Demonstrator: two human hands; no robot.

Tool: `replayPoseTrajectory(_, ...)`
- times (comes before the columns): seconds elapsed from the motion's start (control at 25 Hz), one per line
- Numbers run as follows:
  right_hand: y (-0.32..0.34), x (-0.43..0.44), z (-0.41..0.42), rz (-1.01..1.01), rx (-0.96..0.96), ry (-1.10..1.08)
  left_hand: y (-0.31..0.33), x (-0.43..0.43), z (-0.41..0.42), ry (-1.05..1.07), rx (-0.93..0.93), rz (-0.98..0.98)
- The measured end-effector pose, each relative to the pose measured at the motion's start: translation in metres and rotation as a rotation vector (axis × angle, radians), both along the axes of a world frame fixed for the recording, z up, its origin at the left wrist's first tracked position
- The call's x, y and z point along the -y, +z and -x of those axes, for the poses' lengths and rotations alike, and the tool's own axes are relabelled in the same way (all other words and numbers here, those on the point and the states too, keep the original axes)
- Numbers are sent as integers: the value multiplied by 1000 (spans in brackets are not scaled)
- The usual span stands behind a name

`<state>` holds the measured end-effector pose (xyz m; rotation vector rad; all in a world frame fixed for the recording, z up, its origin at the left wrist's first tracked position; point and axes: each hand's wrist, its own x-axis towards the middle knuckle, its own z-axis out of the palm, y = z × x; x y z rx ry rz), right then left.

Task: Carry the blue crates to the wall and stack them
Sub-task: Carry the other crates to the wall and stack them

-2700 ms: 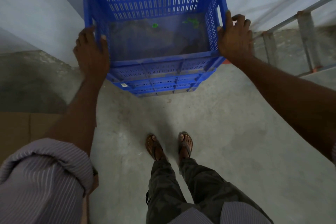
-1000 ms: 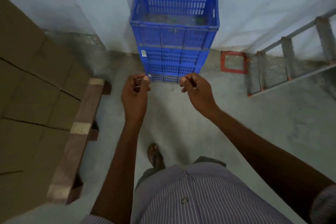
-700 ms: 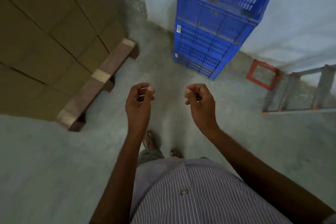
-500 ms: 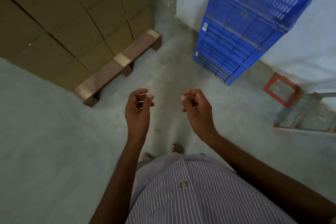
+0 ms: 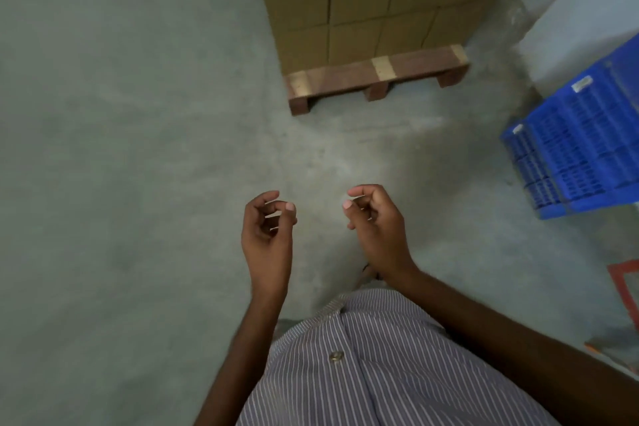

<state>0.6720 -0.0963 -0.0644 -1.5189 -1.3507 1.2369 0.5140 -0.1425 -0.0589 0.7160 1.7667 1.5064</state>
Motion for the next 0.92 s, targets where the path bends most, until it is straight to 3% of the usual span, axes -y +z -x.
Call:
replayPoseTrajectory(0.4,20,124,248,20,-81,558,15,201,205,591,0,-58)
replayPoseTrajectory(0.92,20,198,588,66,-113,1154,17,327,455,1191,-44,-8)
